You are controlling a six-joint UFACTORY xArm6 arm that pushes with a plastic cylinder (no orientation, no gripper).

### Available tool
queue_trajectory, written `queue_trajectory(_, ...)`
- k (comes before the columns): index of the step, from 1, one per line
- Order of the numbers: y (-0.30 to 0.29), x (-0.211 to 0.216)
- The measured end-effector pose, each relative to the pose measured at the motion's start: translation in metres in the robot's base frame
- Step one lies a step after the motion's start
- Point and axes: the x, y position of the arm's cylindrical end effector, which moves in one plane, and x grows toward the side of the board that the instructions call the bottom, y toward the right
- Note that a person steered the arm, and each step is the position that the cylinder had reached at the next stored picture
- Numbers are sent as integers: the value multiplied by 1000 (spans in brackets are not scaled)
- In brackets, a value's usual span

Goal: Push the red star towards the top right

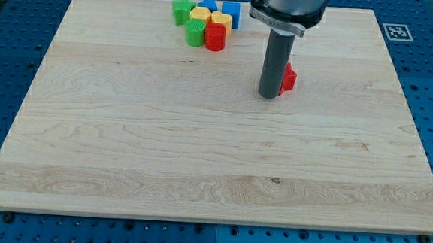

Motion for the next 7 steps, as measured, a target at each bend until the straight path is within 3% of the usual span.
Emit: queue_trajectory(7, 32, -17)
